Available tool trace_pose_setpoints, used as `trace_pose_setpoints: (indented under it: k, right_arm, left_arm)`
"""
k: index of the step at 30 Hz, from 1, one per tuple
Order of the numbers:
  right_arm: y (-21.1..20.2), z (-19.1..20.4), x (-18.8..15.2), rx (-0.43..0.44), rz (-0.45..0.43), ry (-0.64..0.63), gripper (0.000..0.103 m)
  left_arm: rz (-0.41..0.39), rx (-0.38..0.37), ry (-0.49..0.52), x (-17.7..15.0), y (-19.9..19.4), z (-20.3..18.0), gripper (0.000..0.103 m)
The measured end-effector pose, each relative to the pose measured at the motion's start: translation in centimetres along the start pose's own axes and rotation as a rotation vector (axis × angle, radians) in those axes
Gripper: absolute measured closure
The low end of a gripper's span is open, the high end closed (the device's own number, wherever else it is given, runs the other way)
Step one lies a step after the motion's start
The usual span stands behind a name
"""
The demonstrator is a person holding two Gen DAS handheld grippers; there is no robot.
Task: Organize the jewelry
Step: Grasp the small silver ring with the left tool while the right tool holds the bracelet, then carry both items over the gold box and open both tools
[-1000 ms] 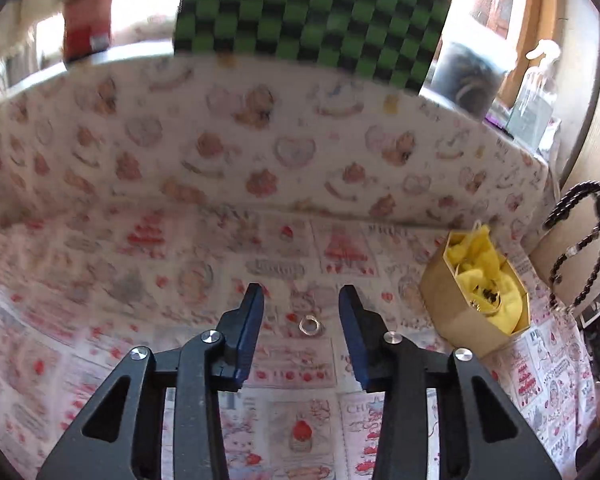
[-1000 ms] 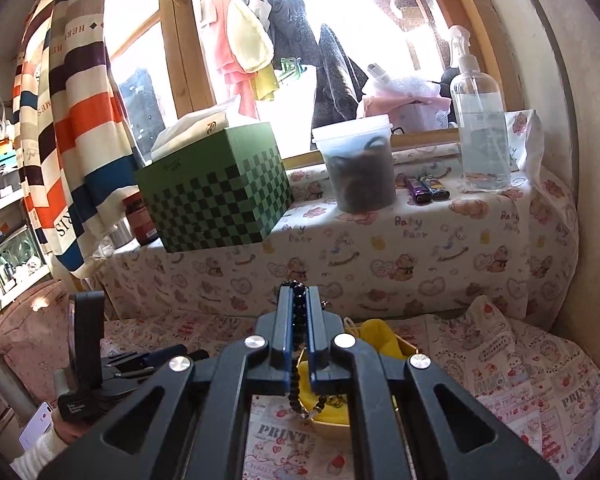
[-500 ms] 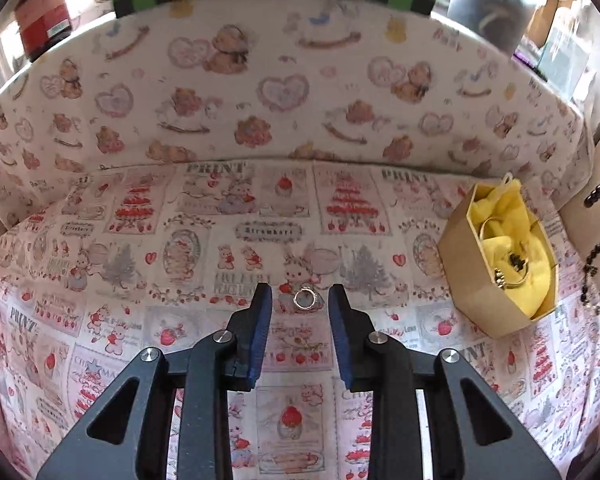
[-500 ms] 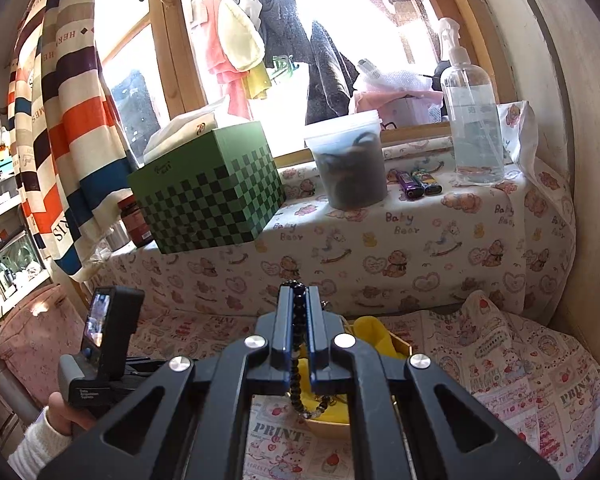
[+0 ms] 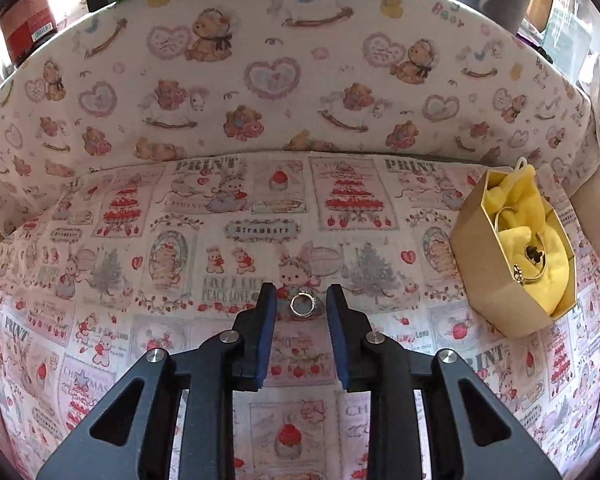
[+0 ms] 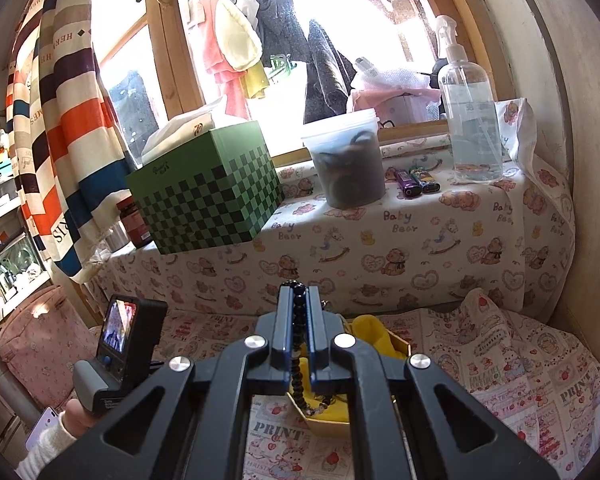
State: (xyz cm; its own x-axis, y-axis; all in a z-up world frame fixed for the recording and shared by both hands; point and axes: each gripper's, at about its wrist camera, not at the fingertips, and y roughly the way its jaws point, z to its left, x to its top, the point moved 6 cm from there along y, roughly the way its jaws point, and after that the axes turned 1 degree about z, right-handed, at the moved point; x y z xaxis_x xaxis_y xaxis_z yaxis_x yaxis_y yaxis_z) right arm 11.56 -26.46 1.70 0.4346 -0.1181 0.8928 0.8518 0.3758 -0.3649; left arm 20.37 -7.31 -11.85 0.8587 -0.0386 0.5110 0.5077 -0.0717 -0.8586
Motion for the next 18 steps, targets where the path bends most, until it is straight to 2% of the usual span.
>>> trace_pose_setpoints:
  k: [3,6,9,12,15,18]
  right_arm:
    - [-0.1,0.0,0.1,-0.001,-0.001,-0.001,0.098]
    - [-0.1,-0.2,0.1,-0.002,-0.003,0.007,0.098]
    - [-0.4,-0.3,0.3,-0.003,-0.009,0.009,0.098]
    - [-0.6,-0.4,0.5,-0.003,-0.017,0.013,0.098]
    - [-0.8,-0.6,0.7,-0.002,-0.024,0.019,0.098]
    - [-1.2,-0.7,0.9,0.001,-0.036,0.028,0.098]
  left_arm:
    - [0.005,-0.023,0.006,0.0,0.1,-0.4,0.09]
    - [0.002,-0.049,0.003,-0.1,0.1,-1.0,0.09]
    - [-0.023,-0.023,0.009,-0.5,-0.7,-1.1,0.09]
    - [-0.043,-0.035,0.004,-0.6,-2.0,-1.1,0.09]
    - [-0.092,-0.028,0.003,-0.7,-4.1,-0.6,0.09]
    - [-0.153,-0.061,-0.014,-0.9,-7.1,-0.4,0.091]
